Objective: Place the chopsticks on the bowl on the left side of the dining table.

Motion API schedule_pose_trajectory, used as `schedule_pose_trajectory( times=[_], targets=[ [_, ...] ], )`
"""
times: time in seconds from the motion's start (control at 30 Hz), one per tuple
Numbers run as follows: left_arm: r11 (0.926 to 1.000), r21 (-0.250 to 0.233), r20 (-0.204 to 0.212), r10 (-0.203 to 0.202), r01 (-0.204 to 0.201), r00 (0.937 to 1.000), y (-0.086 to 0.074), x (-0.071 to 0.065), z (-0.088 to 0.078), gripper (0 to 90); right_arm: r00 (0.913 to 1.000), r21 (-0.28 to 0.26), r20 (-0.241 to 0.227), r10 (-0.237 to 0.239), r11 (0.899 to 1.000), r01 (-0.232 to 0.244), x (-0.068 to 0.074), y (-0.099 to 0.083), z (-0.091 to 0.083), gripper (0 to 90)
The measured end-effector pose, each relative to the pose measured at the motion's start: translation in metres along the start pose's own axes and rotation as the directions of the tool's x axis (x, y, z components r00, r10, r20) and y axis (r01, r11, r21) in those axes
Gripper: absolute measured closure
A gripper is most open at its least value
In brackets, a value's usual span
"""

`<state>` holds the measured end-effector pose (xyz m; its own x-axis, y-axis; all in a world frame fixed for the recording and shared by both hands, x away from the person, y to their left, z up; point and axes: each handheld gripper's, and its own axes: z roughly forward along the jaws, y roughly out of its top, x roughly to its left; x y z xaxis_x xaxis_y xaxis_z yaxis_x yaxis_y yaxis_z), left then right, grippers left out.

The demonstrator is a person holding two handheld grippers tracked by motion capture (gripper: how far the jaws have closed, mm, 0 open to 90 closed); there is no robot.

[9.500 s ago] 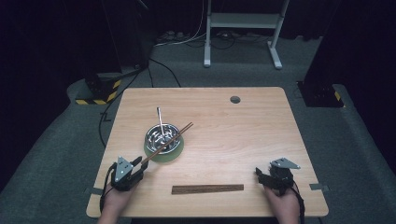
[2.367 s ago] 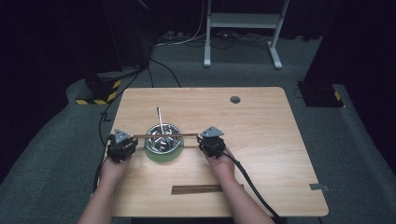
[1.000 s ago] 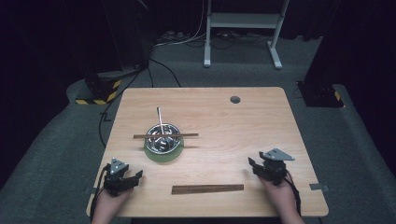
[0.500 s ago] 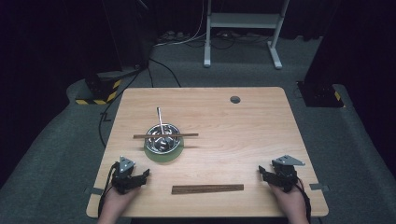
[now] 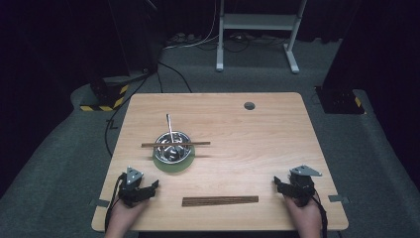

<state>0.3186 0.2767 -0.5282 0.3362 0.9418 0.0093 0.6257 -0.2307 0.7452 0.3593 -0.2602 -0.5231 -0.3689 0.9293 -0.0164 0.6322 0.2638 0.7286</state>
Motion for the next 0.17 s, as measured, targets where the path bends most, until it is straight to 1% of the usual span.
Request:
schedule_pose_trajectory(
  times=[0.17],
  targets=[
    [1.0,0.0,0.002,0.001,-0.001,1.0,0.0002,0.0,0.0002,27.3,1.0,0.0,-0.001,-0.007,1.0,0.007,-0.0003,0.0001,-0.0001,28.2]
  ],
)
